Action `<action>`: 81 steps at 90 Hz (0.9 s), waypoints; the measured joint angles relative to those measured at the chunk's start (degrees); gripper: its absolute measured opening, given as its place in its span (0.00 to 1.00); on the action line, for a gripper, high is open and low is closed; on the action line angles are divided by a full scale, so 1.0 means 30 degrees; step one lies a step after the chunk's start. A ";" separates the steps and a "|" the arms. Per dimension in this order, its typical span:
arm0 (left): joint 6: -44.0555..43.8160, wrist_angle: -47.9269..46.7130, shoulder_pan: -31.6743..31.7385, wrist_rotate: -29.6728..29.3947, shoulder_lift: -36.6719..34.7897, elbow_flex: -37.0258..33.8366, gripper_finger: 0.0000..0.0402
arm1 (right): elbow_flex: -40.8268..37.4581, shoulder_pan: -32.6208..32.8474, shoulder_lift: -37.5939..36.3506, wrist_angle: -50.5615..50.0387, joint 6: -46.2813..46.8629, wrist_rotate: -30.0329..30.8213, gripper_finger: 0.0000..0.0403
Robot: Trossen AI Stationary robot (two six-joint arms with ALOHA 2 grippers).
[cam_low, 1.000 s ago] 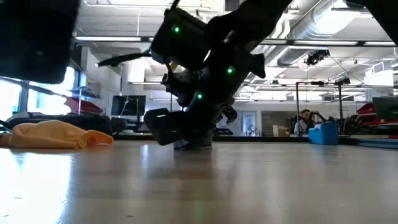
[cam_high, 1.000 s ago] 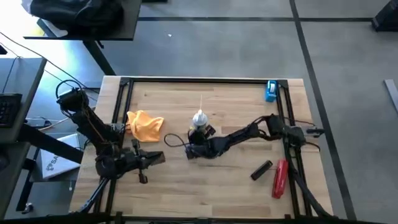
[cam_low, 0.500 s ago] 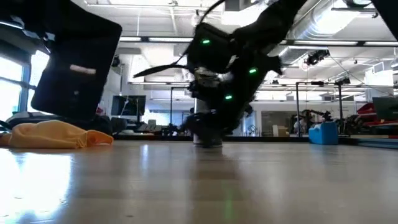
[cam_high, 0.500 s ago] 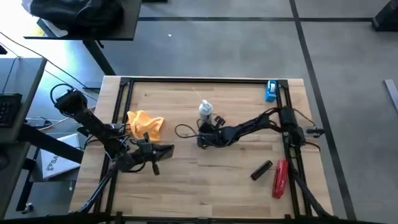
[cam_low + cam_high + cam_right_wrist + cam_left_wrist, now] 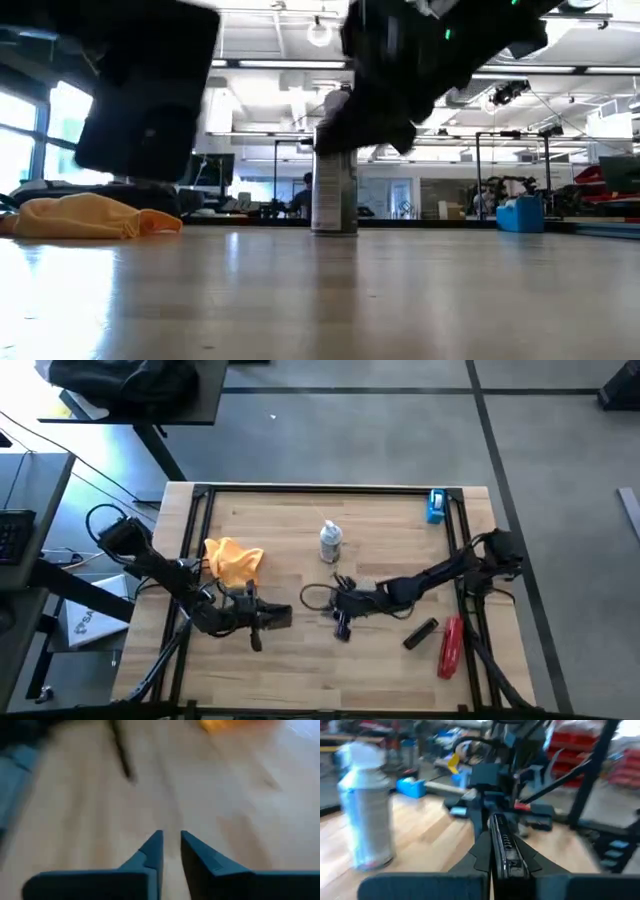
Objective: Apply microfiber cloth
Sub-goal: Wipe the back of the cellphone with the yellow microfiber cloth
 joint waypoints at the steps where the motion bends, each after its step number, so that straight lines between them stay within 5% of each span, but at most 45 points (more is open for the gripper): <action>1: 0.0169 0.0302 0.0031 0.0196 0.0080 0.0000 0.02 | 0.0009 0.0067 0.0009 0.0247 -0.0045 0.0009 0.17; 28: 0.1885 0.4343 0.1241 0.3787 0.0494 0.0001 0.02 | 0.1255 0.0826 0.0002 0.4434 -0.2342 0.0642 0.37; 47: 0.0137 0.3726 0.2307 0.5400 0.0494 0.0000 0.02 | 0.2488 0.0479 0.0169 0.4401 -0.4657 0.0643 0.35; 81: 0.0629 0.3794 0.2956 0.5543 0.0494 0.0000 0.02 | 0.2923 -0.0004 0.0162 0.4321 -0.4220 0.0446 0.25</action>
